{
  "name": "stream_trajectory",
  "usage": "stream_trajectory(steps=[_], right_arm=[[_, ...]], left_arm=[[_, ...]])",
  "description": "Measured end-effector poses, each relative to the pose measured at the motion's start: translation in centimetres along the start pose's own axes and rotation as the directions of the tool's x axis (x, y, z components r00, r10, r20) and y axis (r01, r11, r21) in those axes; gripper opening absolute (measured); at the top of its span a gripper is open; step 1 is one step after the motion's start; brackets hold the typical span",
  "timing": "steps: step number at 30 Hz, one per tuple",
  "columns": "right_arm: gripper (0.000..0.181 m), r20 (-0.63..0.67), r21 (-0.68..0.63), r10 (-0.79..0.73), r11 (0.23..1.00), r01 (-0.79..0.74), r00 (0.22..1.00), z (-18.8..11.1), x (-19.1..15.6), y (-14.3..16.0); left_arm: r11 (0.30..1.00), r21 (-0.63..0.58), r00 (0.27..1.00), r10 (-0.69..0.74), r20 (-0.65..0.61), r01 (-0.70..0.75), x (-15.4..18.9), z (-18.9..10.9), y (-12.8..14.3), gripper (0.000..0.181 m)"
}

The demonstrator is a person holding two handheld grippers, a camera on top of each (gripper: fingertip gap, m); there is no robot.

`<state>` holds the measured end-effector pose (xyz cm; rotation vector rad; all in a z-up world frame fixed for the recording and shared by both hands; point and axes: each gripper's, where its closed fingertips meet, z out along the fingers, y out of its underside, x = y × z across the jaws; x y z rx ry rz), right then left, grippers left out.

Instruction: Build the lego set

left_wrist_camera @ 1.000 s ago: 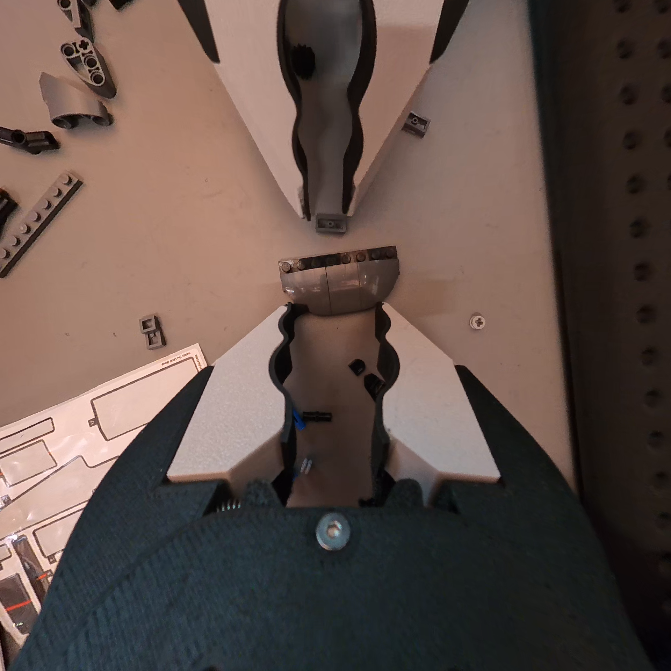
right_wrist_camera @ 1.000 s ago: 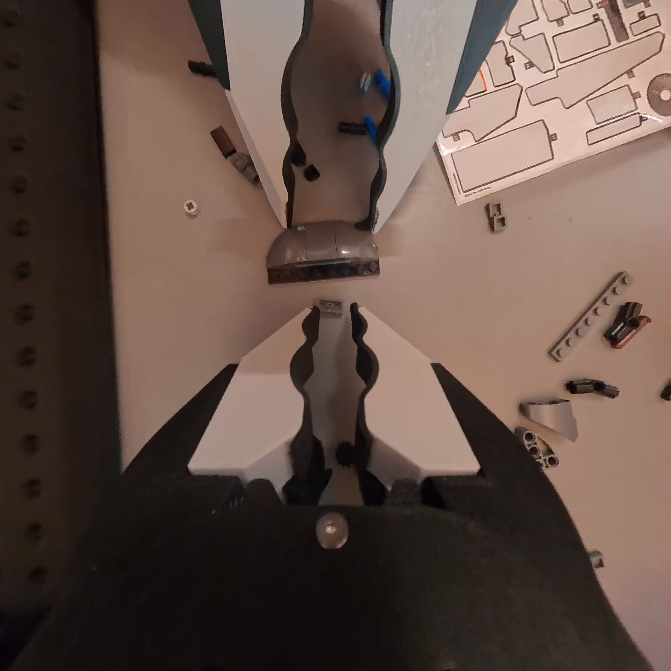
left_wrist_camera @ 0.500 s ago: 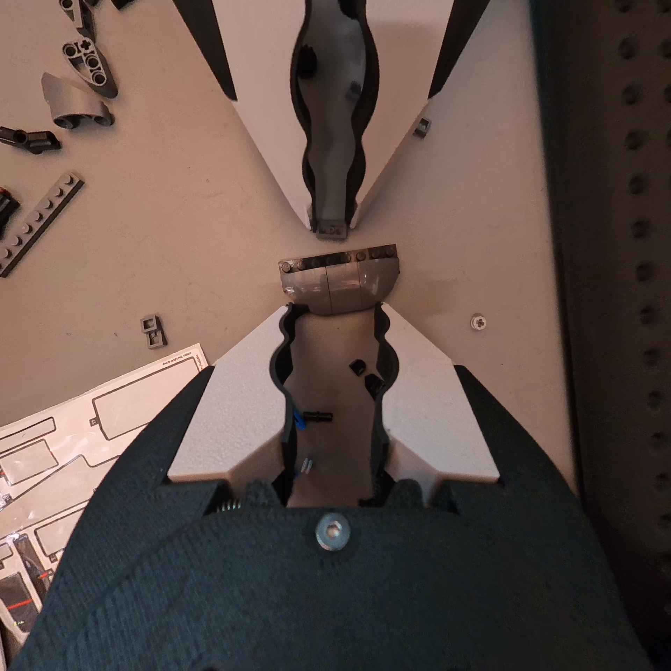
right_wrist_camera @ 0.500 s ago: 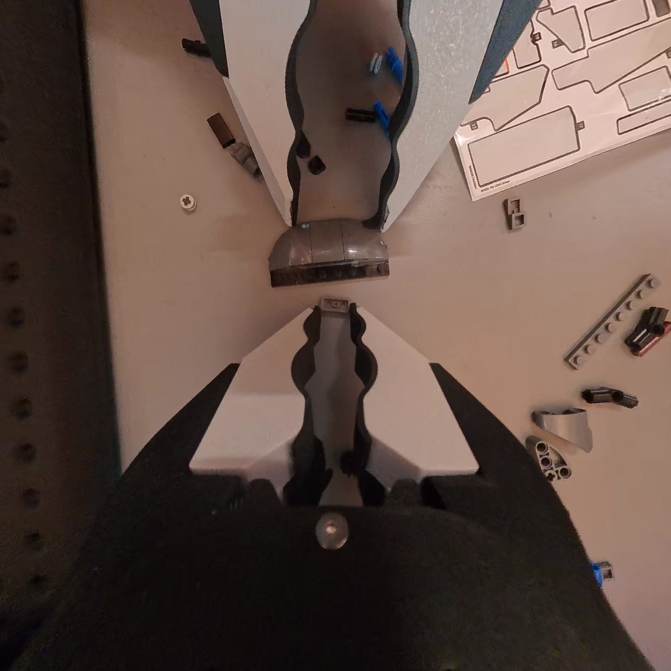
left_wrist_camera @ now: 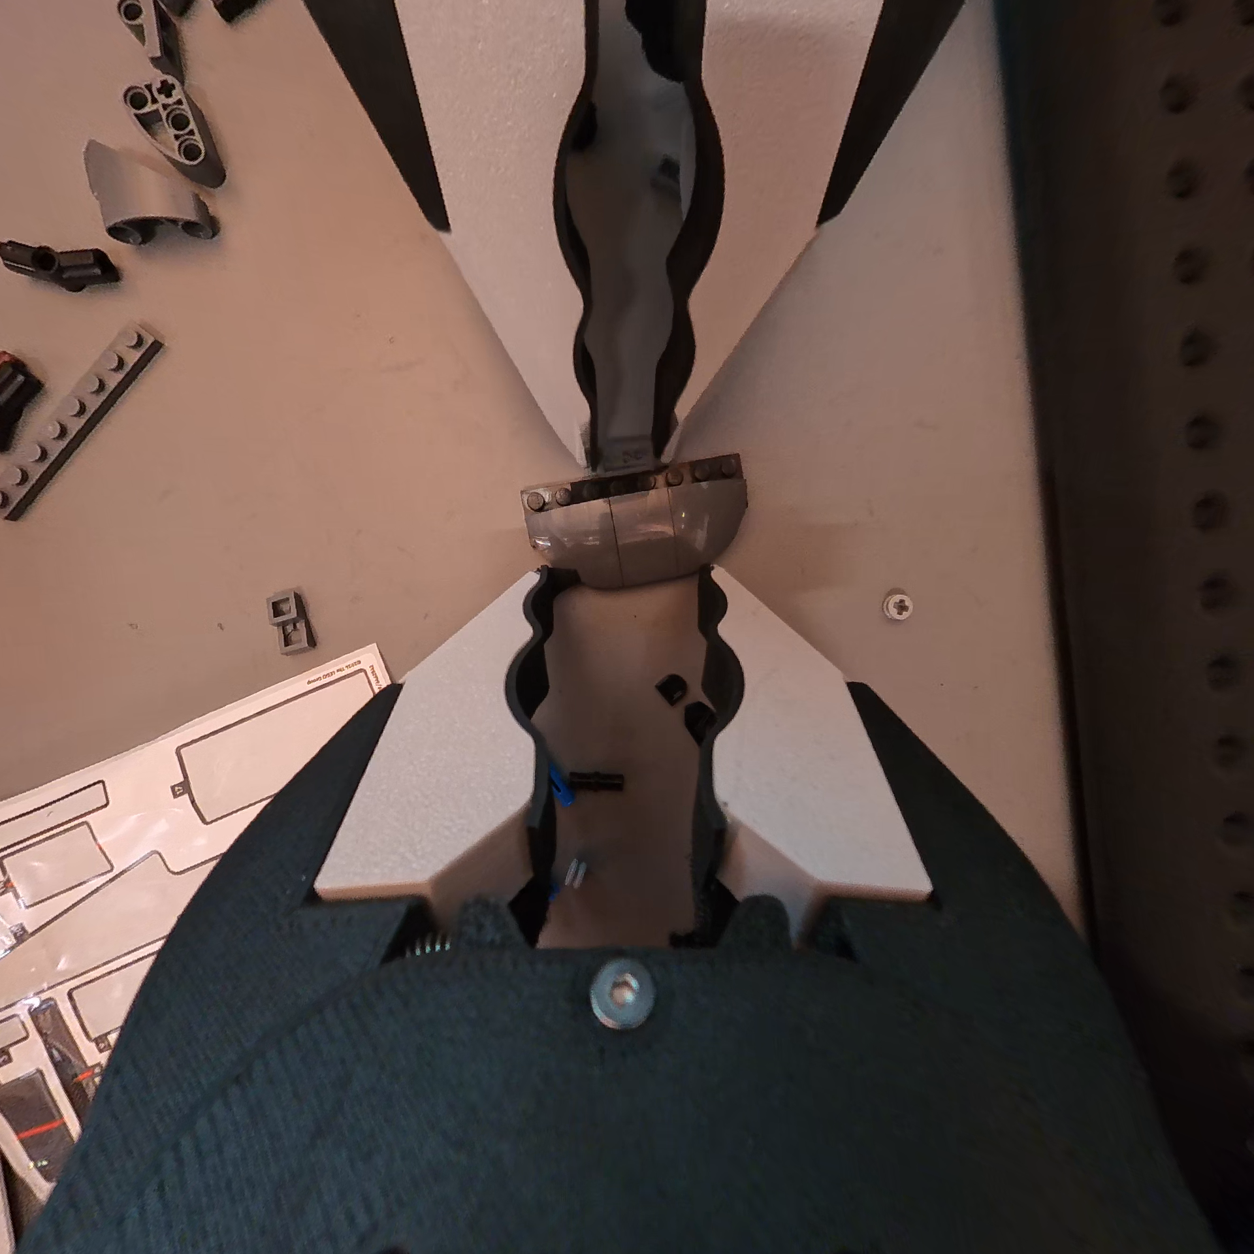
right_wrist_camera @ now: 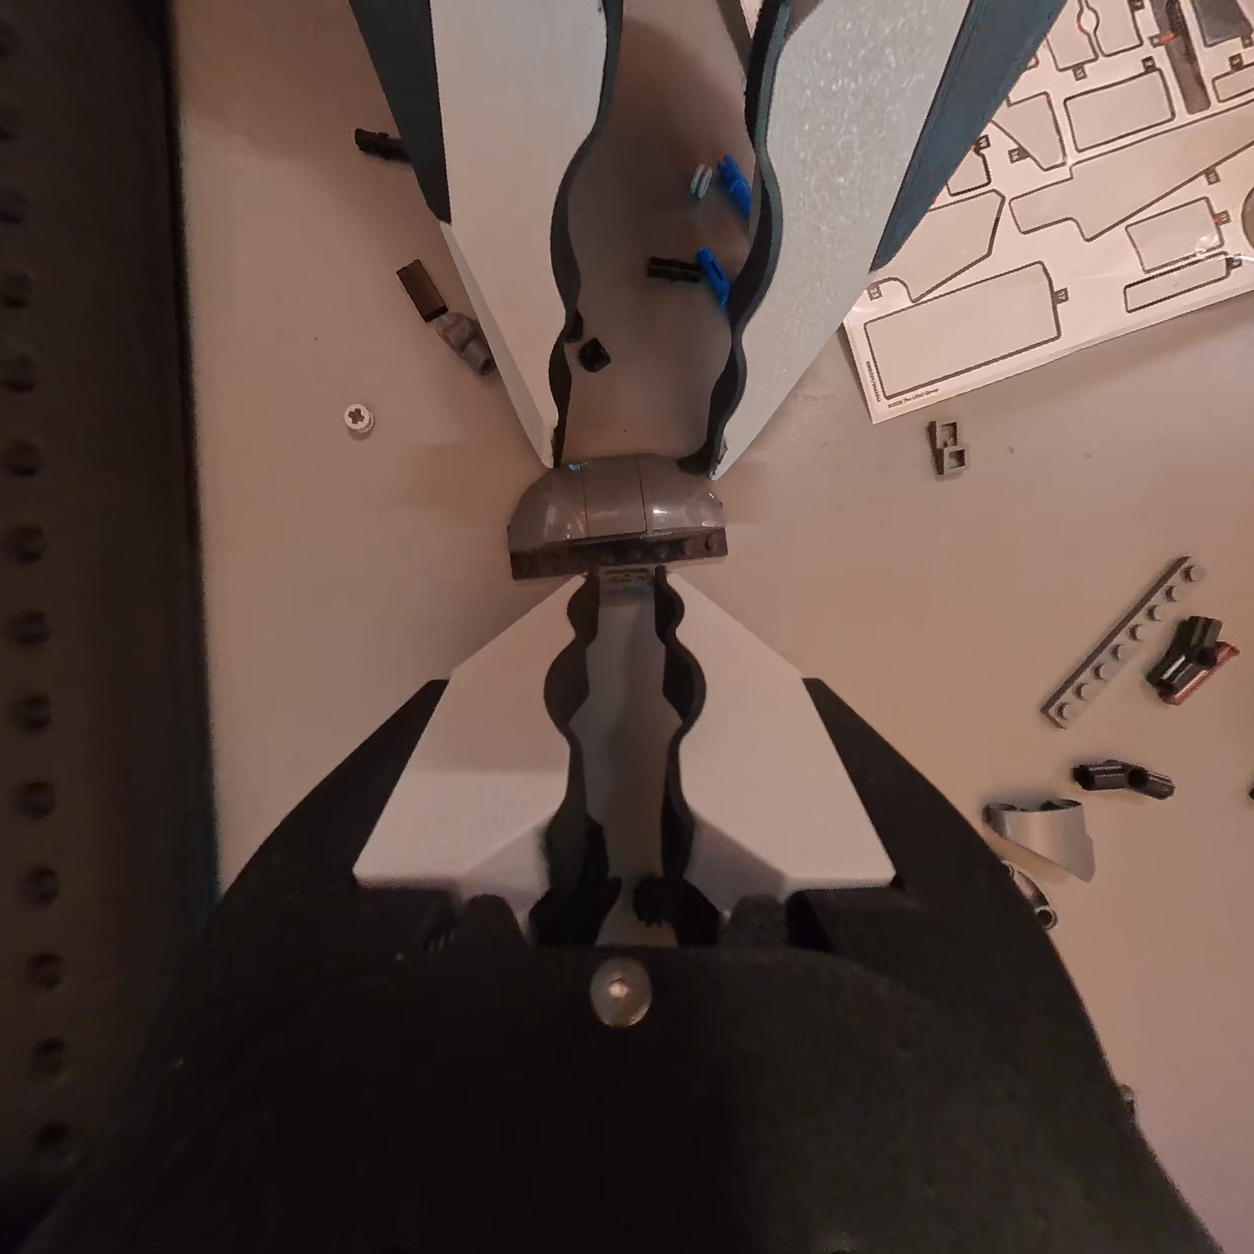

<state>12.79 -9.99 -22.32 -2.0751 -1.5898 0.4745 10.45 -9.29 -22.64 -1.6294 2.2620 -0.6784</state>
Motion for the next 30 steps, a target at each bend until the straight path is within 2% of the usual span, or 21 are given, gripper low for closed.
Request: stream_trajectory(steps=[16,30], right_arm=[[0.015,0.003,0.032,0.007,0.999,-0.008,1.000,-0.4,0.0,-0.4],[0.020,0.023,-0.003,0.024,1.000,-0.023,0.999,-0.7,-0.2,0.6]], left_arm=[[1.000,-0.002,1.000,0.003,0.007,-0.003,-0.1,0.1,0.0,0.039],[1.000,-0.002,1.000,0.005,0.009,-0.005,-0.1,0.1,0.0,0.039]])
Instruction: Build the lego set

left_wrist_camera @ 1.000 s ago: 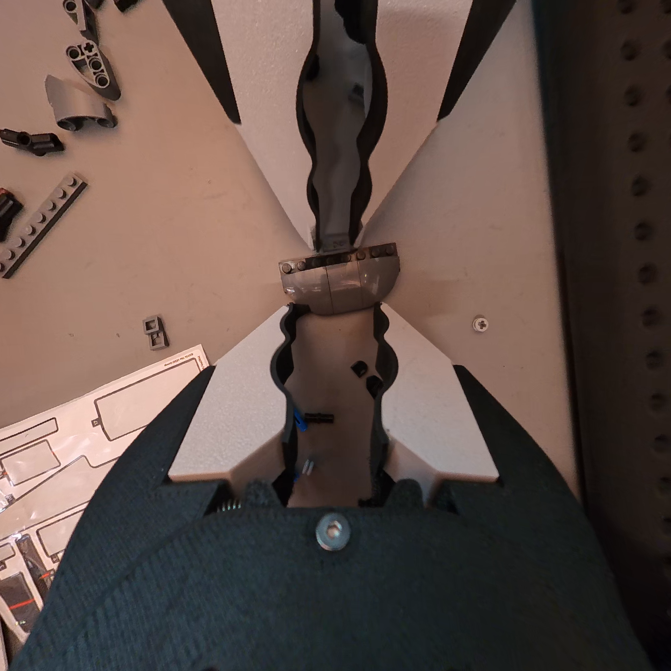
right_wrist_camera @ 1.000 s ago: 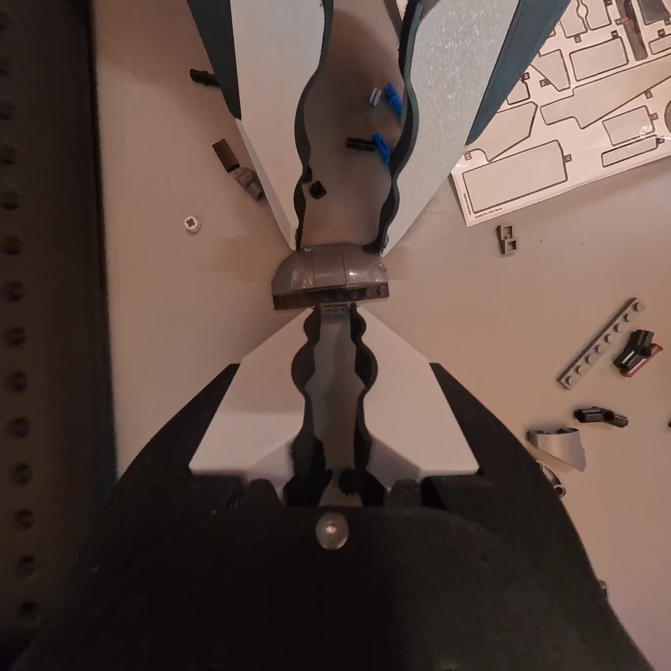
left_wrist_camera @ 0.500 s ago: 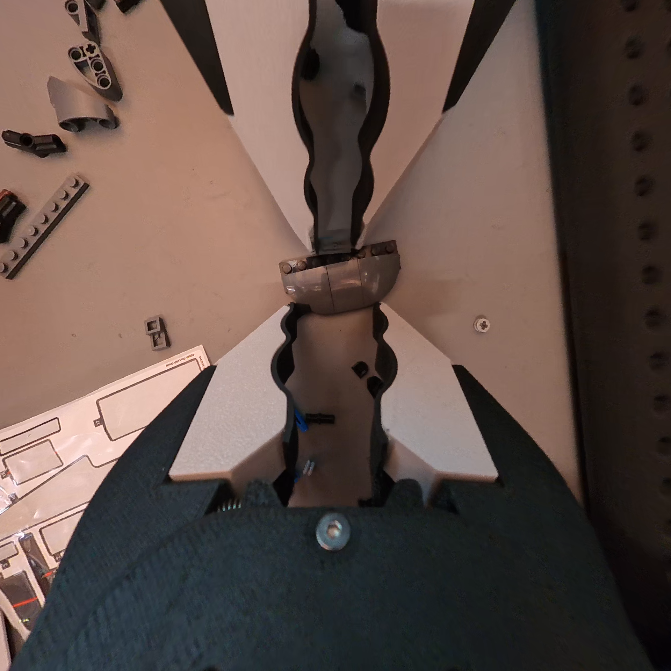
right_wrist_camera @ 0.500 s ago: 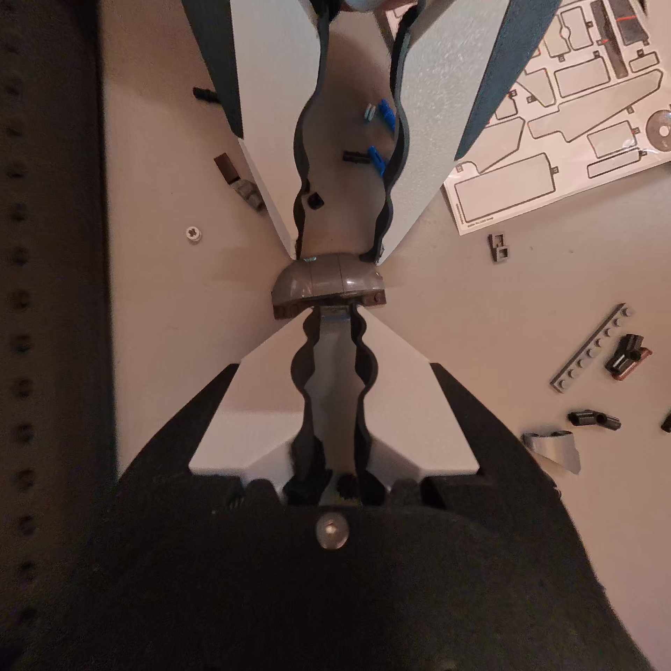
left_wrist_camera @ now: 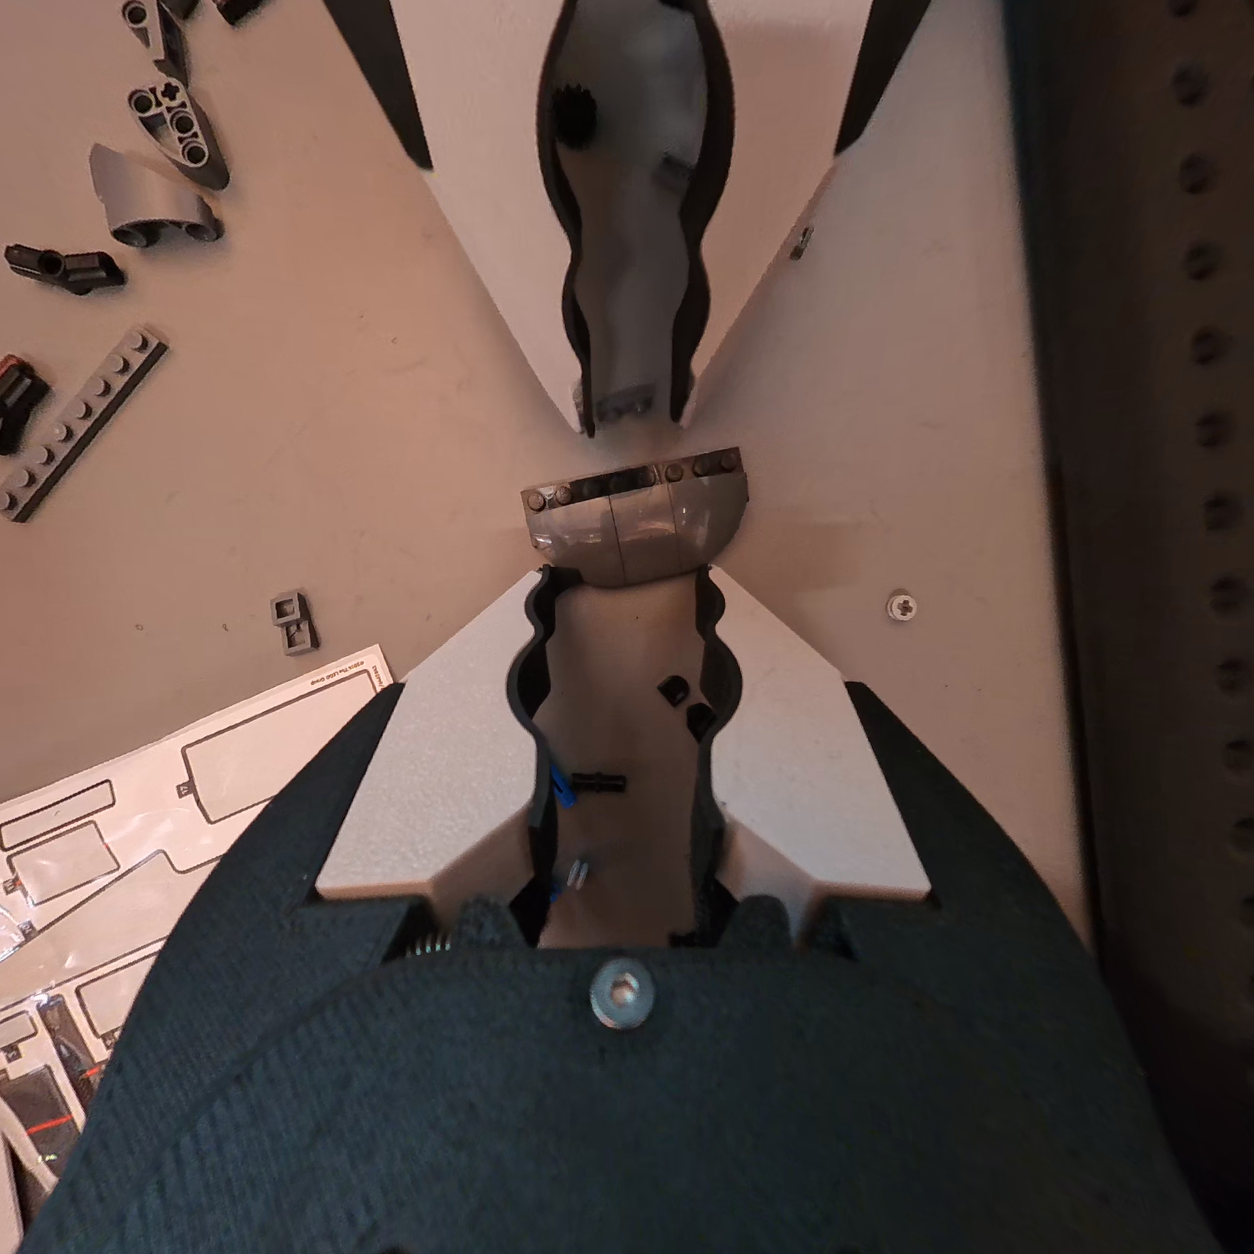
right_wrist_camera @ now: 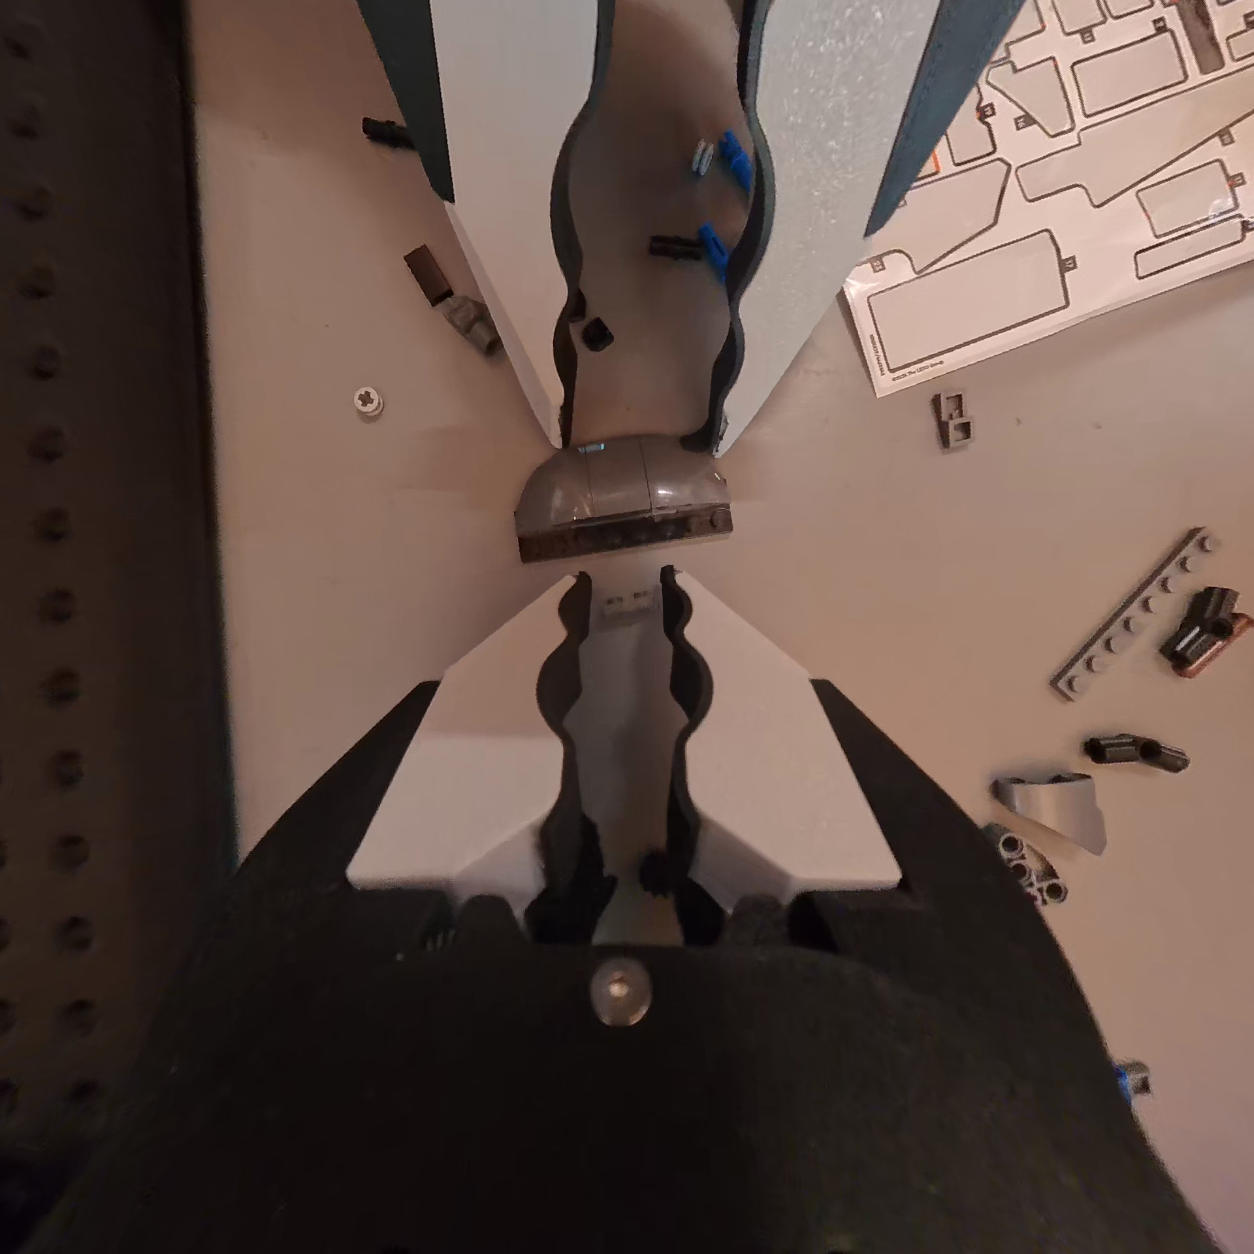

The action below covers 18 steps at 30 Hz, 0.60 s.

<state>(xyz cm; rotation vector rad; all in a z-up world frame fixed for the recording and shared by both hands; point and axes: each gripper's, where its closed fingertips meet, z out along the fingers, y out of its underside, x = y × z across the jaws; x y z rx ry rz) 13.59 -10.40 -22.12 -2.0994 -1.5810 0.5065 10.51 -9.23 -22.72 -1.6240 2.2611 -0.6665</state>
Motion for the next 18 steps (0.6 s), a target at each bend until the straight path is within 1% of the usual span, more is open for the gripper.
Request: stream_trajectory(steps=[5,9,12,15,18], right_arm=[[0.025,0.014,0.005,0.002,1.000,-0.002,1.000,-0.6,-0.3,0.2],[0.025,0.010,0.021,0.011,1.000,-0.011,1.000,-1.0,-0.1,0.2],[0.026,0.014,-0.017,0.011,1.000,-0.011,1.000,-0.5,-0.1,0.8],[0.025,0.013,-0.037,-0.001,0.999,0.001,1.000,0.0,-0.3,0.8],[0.019,0.005,-0.036,0.006,0.999,-0.005,1.000,0.1,0.0,0.8]], left_arm=[[1.000,0.000,1.000,0.000,0.000,0.000,0.0,0.0,0.0,0.039],[1.000,-0.001,1.000,0.001,0.001,-0.001,0.0,0.0,0.0,0.039],[1.000,-0.002,1.000,0.001,0.002,-0.001,0.0,0.0,0.0,0.039],[1.000,-0.002,1.000,0.001,0.002,-0.001,0.0,0.0,0.0,0.039],[1.000,-0.001,1.000,0.001,0.002,-0.001,0.0,0.0,0.0,0.039]])
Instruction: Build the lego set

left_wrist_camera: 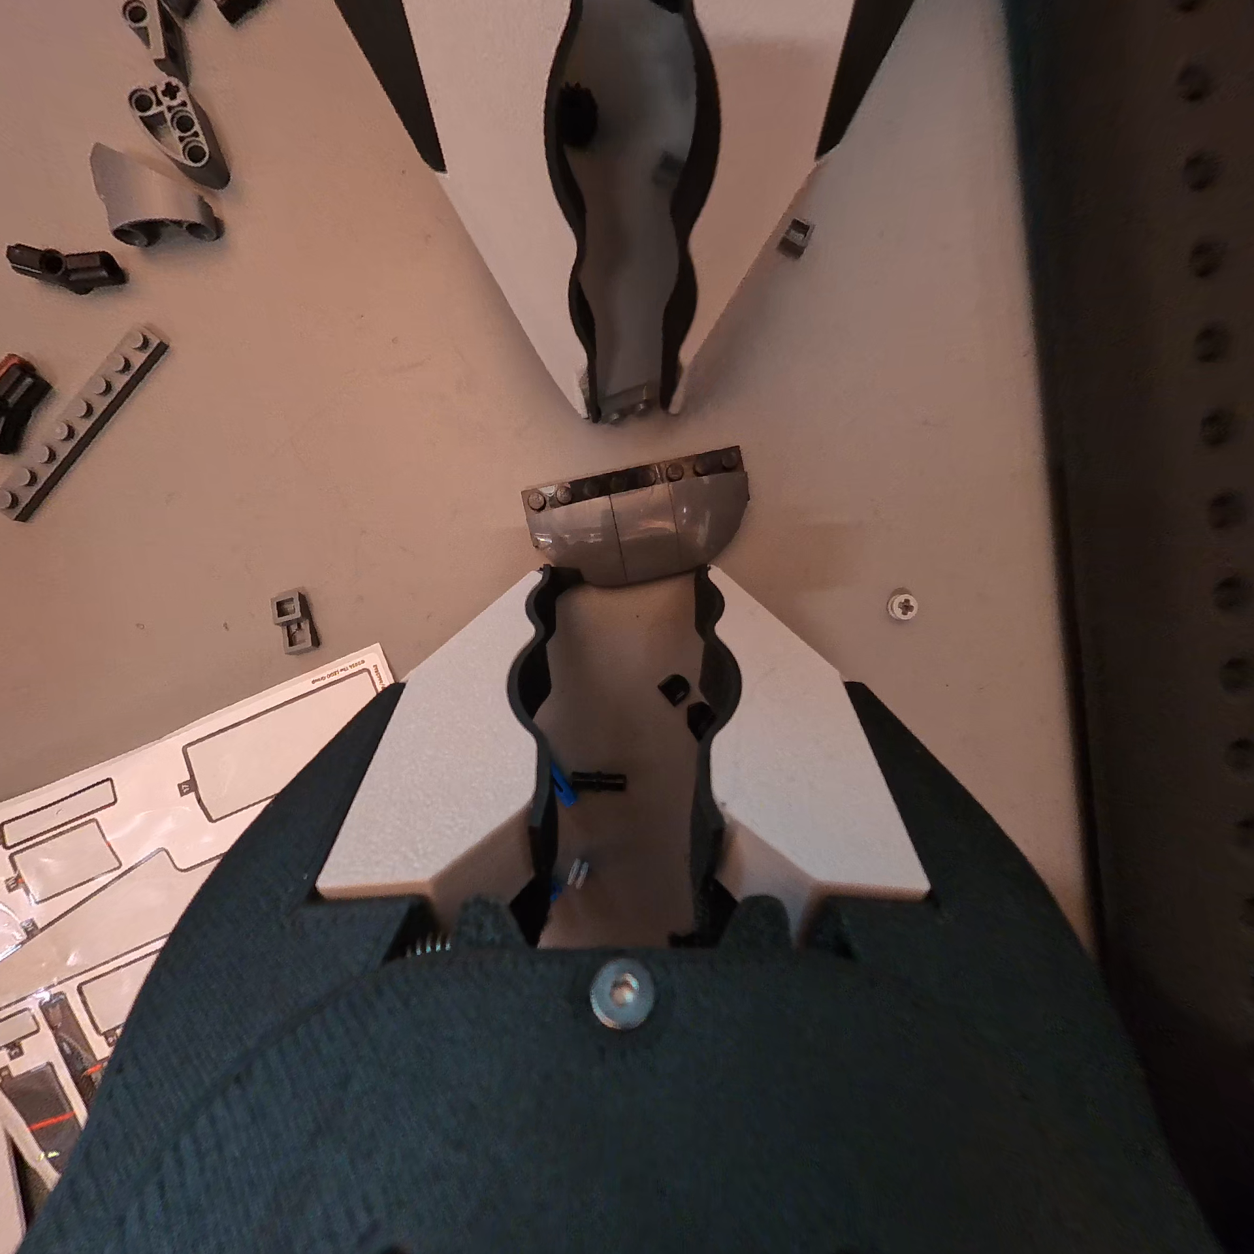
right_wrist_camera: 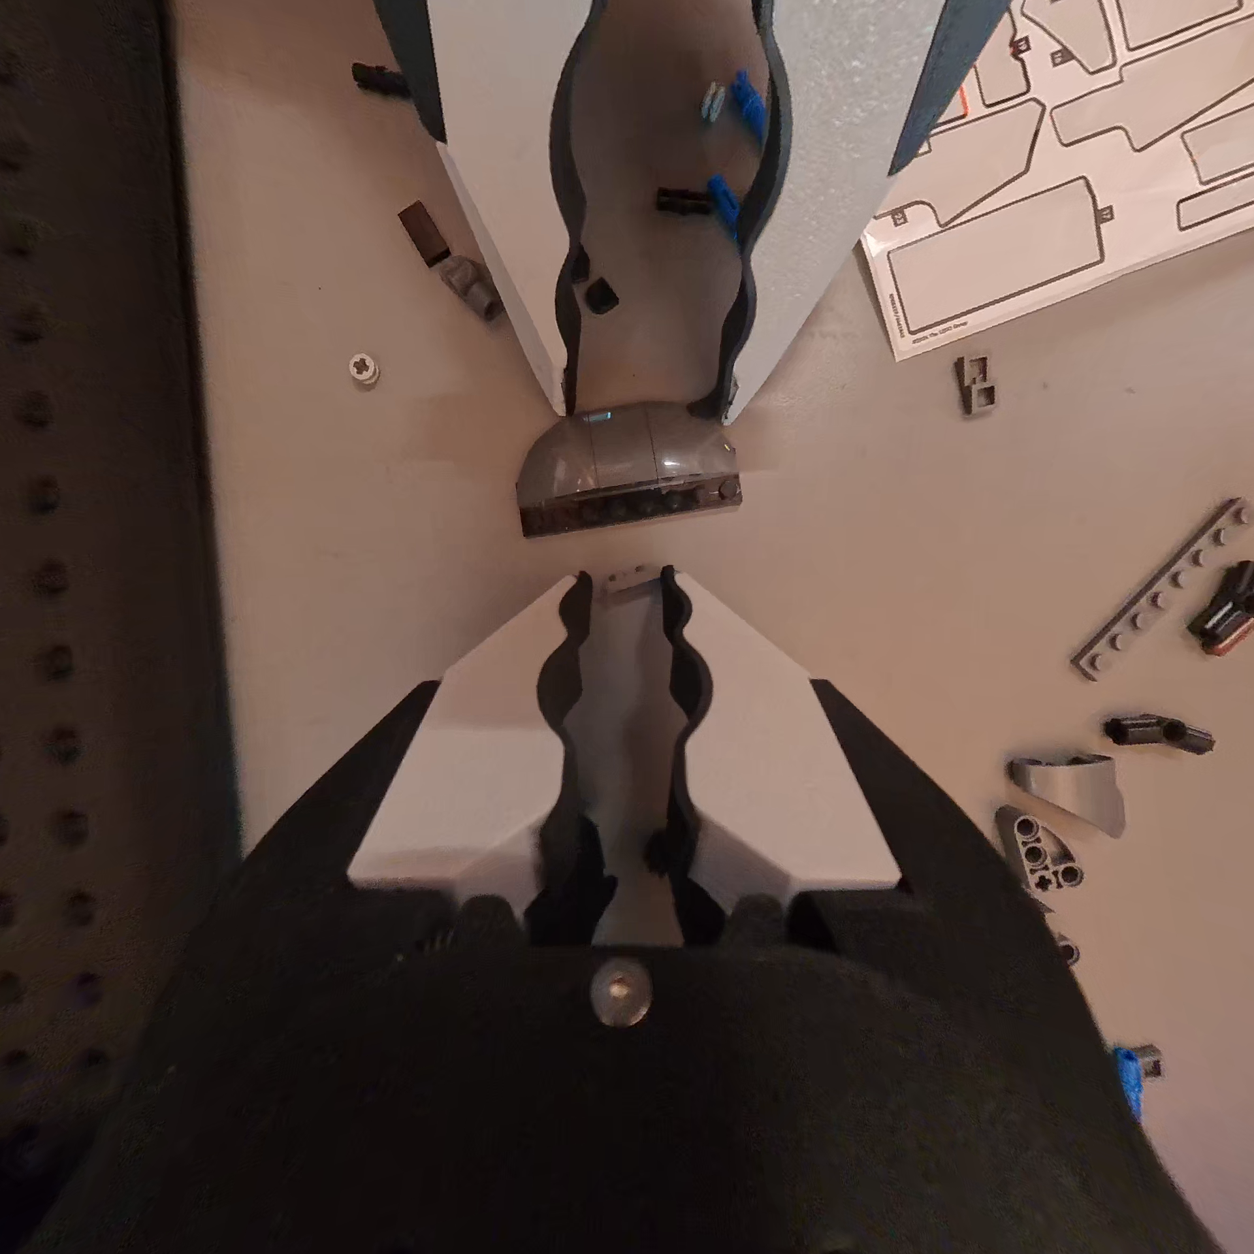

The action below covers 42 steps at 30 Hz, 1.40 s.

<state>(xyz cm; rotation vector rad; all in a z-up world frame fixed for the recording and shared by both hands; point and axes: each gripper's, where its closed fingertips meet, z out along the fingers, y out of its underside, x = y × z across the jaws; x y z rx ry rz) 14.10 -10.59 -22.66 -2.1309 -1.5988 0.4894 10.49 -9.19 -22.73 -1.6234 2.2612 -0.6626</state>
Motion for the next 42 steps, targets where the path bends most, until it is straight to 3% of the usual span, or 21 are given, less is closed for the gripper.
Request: stream_trajectory(steps=[7,12,16,24,32,42], right_arm=[[0.015,-0.010,0.011,-0.004,1.000,0.004,1.000,-0.1,0.2,-0.2],[0.015,-0.012,0.139,0.000,0.990,0.002,1.000,-1.4,0.3,-2.2],[0.015,-0.034,0.306,0.003,0.952,0.008,0.999,-3.6,0.8,-4.6],[0.014,-0.085,0.548,-0.043,0.832,0.083,0.995,-7.5,0.6,-7.8],[0.015,-0.079,0.615,-0.086,0.780,0.116,0.993,-8.9,-0.2,-8.5],[0.014,-0.146,0.654,-0.104,0.736,0.175,0.984,-10.3,-0.3,-8.9]], left_arm=[[1.000,-0.001,1.000,-0.001,-0.001,0.001,0.0,0.0,0.0,0.039],[1.000,0.005,1.000,-0.022,0.010,0.022,-0.3,-0.5,0.1,0.043],[0.988,0.124,0.996,-0.089,-0.002,0.088,-0.8,-2.0,-1.6,0.042],[0.894,0.406,0.975,-0.120,-0.188,0.189,0.6,-5.5,-6.1,0.030],[0.774,0.567,0.936,-0.093,-0.340,0.283,1.4,-8.6,-8.6,0.025],[0.714,0.611,0.906,-0.080,-0.415,0.343,1.5,-9.8,-9.4,0.009]])
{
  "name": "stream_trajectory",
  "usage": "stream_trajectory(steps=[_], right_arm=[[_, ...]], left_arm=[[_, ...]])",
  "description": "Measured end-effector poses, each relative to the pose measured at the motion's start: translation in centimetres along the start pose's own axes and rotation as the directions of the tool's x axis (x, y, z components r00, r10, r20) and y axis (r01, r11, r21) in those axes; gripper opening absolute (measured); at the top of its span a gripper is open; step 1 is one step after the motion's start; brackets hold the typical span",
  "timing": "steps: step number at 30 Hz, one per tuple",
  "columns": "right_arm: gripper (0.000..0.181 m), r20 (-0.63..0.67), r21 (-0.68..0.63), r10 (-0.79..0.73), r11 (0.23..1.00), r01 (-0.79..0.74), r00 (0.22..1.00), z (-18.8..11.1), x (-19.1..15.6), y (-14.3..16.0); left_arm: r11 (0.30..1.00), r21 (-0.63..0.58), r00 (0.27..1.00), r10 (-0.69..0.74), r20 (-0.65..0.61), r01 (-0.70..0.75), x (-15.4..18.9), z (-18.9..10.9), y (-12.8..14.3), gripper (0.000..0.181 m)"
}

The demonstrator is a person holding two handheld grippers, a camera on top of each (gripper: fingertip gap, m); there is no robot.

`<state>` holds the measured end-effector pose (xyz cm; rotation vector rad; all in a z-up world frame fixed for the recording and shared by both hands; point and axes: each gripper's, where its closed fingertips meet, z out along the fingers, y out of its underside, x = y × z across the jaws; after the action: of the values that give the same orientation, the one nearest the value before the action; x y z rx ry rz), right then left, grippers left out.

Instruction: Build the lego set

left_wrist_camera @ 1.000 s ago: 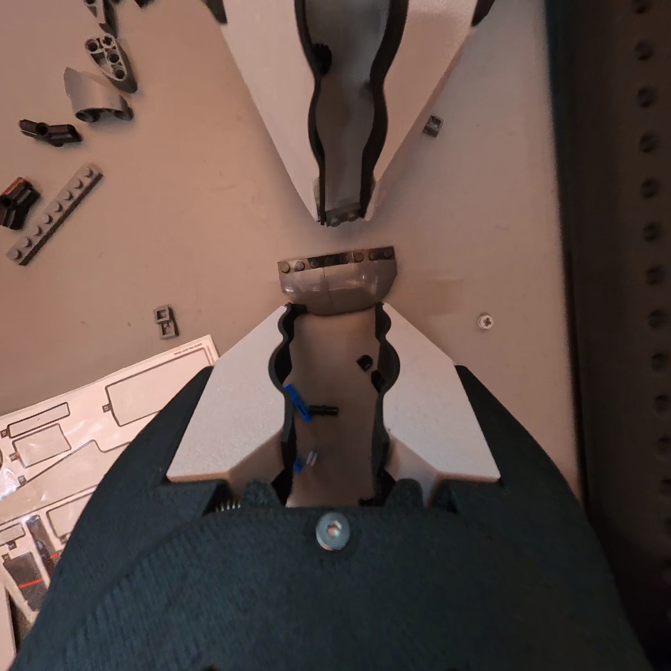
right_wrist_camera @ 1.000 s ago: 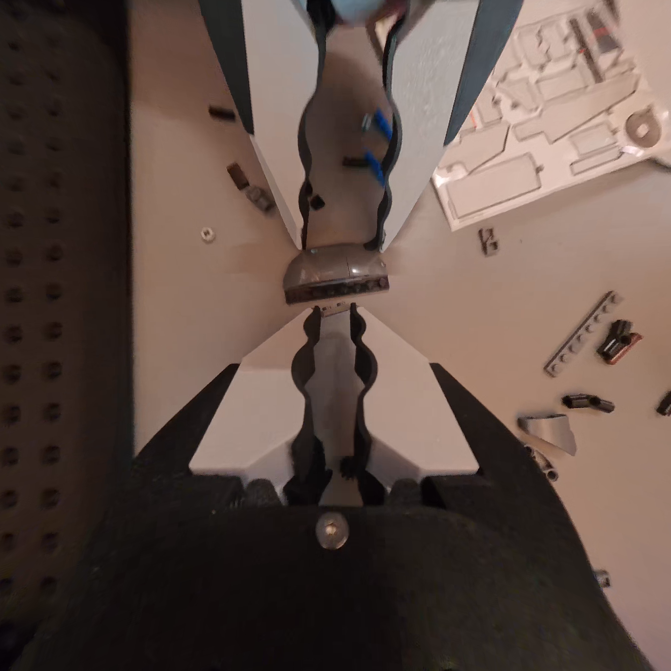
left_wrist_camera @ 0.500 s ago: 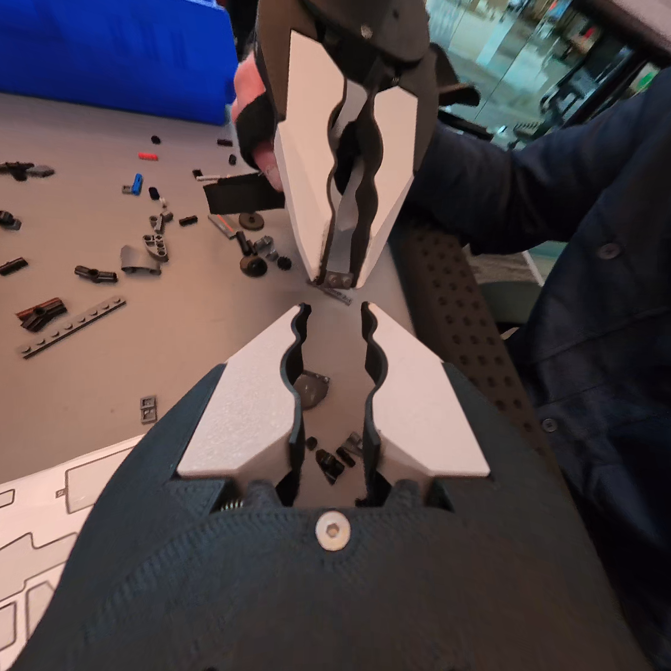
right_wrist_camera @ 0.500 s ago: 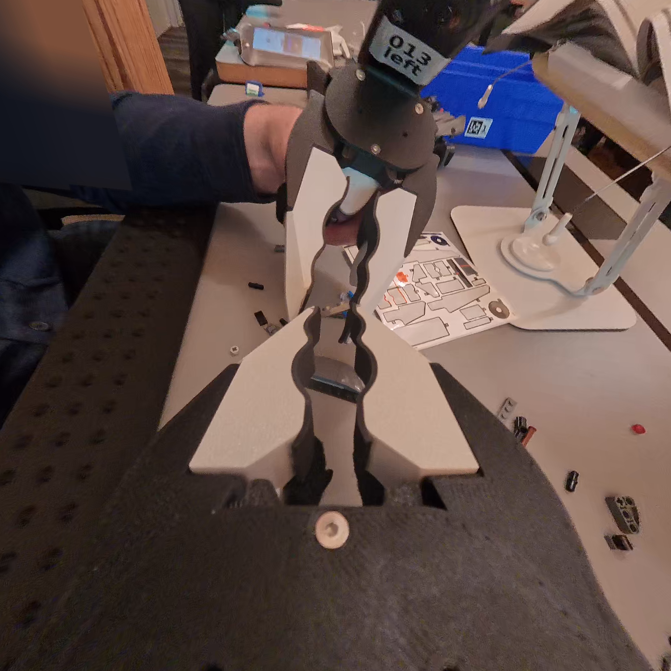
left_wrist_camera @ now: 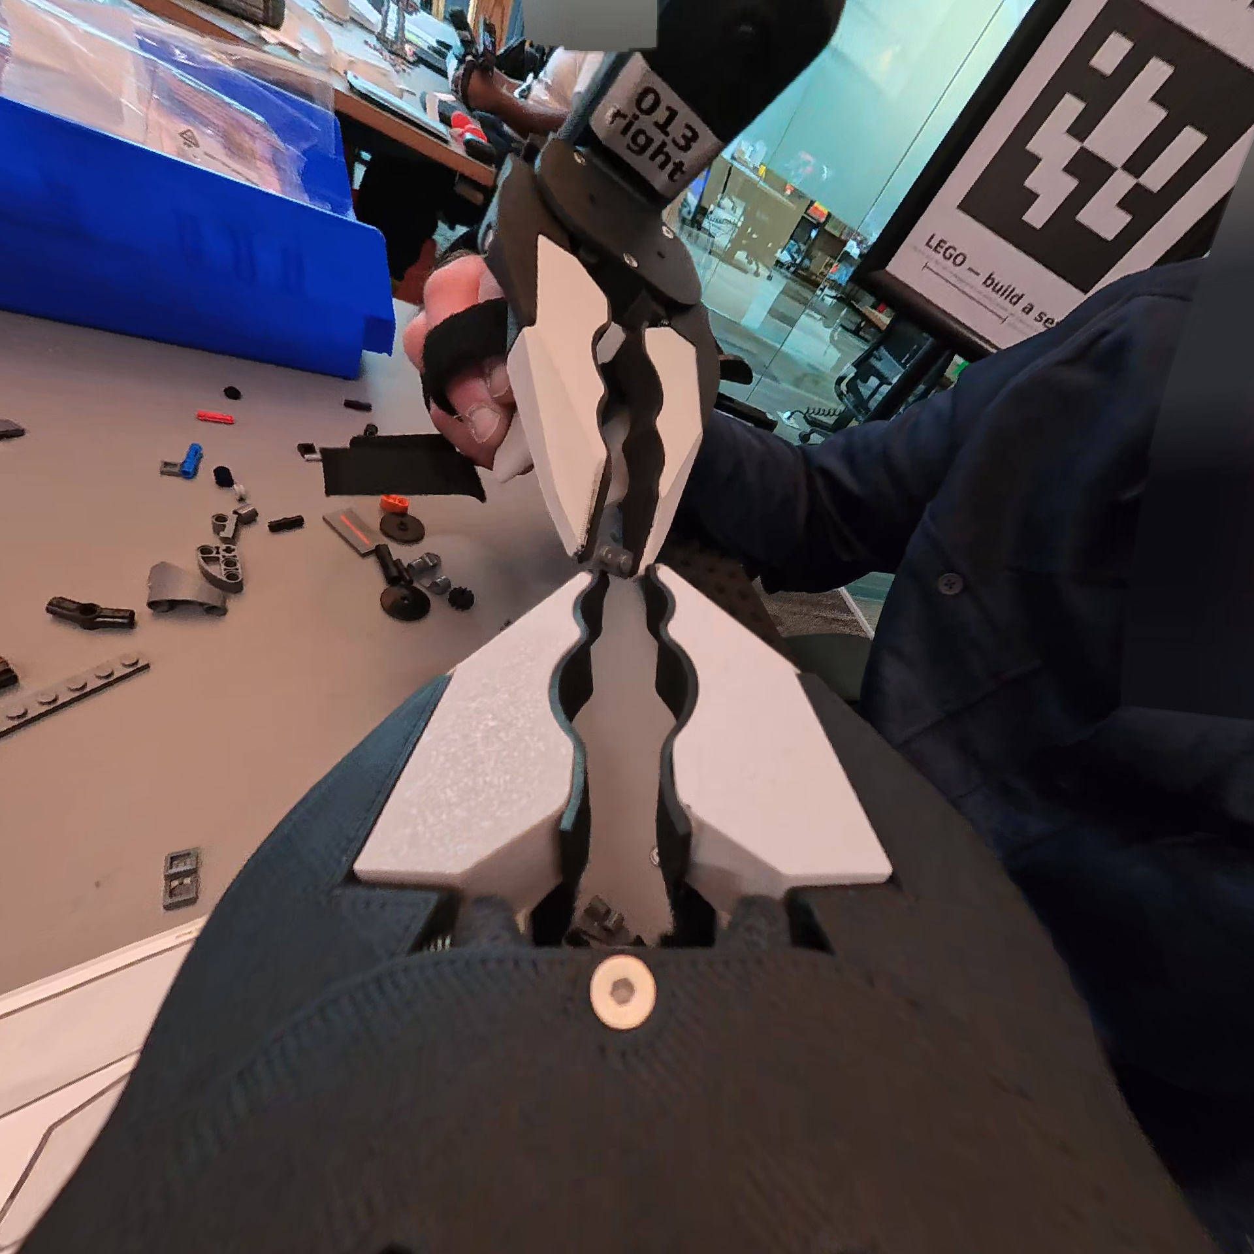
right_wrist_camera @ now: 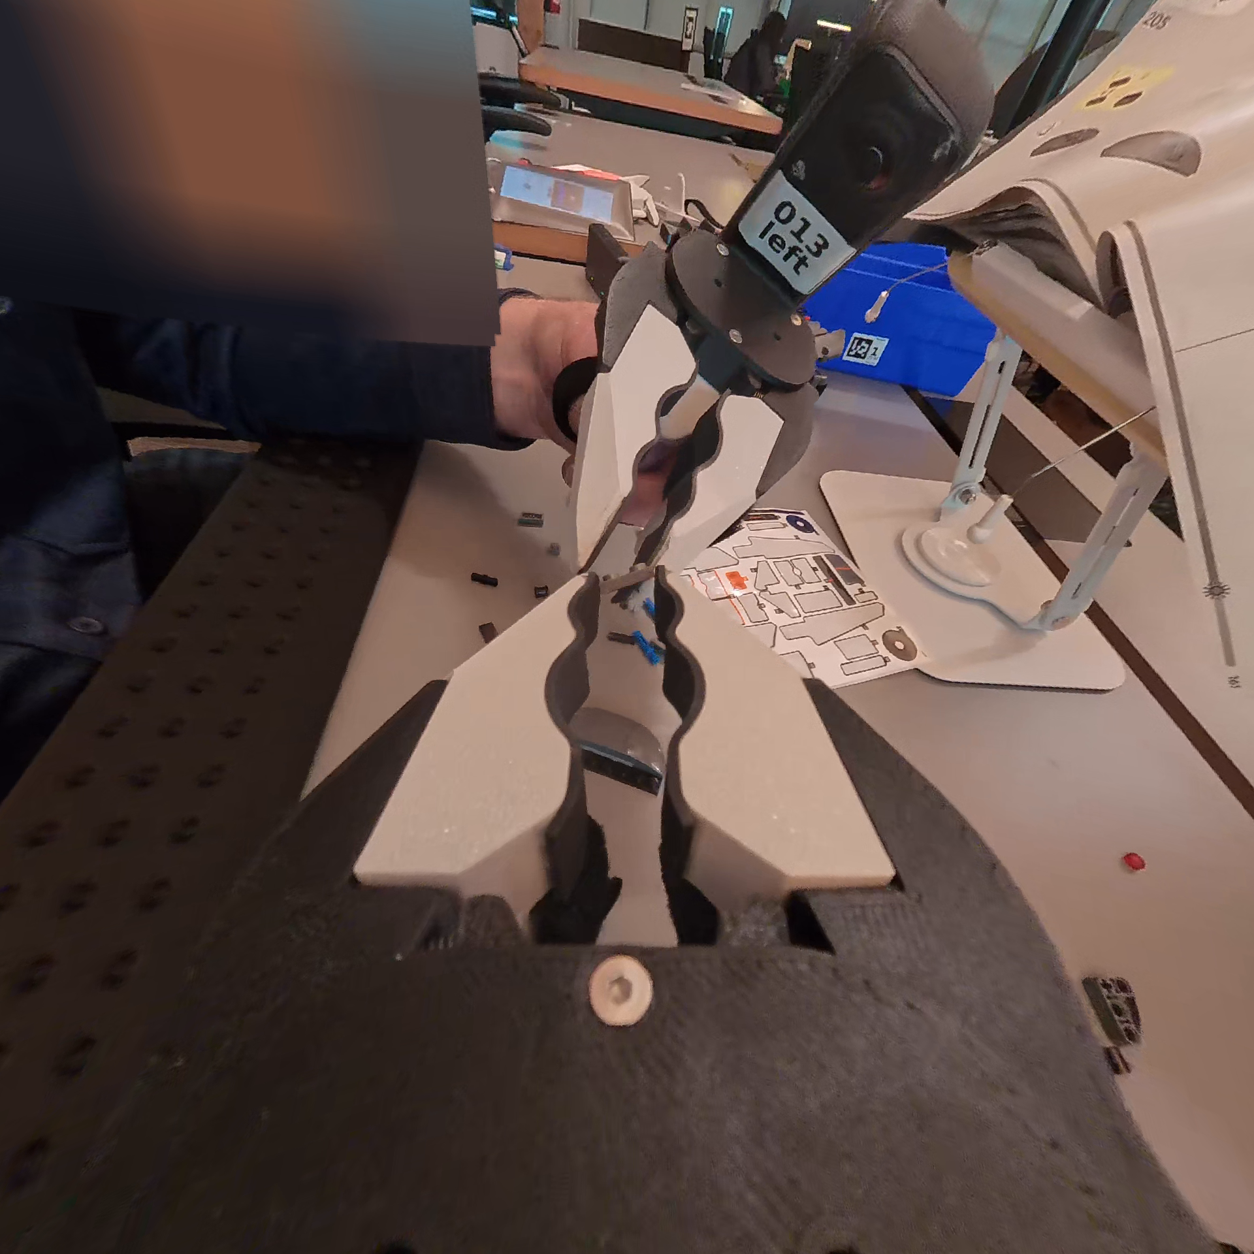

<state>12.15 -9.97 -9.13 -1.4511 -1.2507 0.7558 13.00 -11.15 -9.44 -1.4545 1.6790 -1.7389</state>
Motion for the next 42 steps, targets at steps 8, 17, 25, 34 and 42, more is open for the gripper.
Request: stream_trajectory(steps=[8,17,25,34,42], right_arm=[[0.014,-0.033,-0.029,-0.062,0.998,0.061,0.998,-0.1,0.0,0.1],[0.014,-0.111,-0.156,-0.165,0.977,0.147,0.980,0.3,0.8,1.4],[0.014,-0.178,-0.314,-0.308,0.918,0.243,0.934,0.7,1.5,2.6],[0.016,-0.188,-0.425,-0.425,0.848,0.317,0.885,1.0,1.7,3.3],[0.014,-0.193,-0.426,-0.424,0.848,0.314,0.885,1.1,1.6,3.2]], left_arm=[[0.998,0.039,0.999,-0.046,-0.014,0.047,-0.3,-0.1,-0.4,0.008],[0.999,-0.013,0.997,-0.040,0.073,0.041,-1.6,0.0,0.4,0.002],[0.994,-0.062,0.984,-0.080,0.158,0.090,-3.0,-0.2,1.3,0.002],[0.983,-0.049,0.978,-0.171,0.123,0.178,-3.2,-0.3,1.7,0.002],[0.978,-0.024,0.977,-0.204,0.069,0.206,-2.8,-0.3,1.4,0.002]])
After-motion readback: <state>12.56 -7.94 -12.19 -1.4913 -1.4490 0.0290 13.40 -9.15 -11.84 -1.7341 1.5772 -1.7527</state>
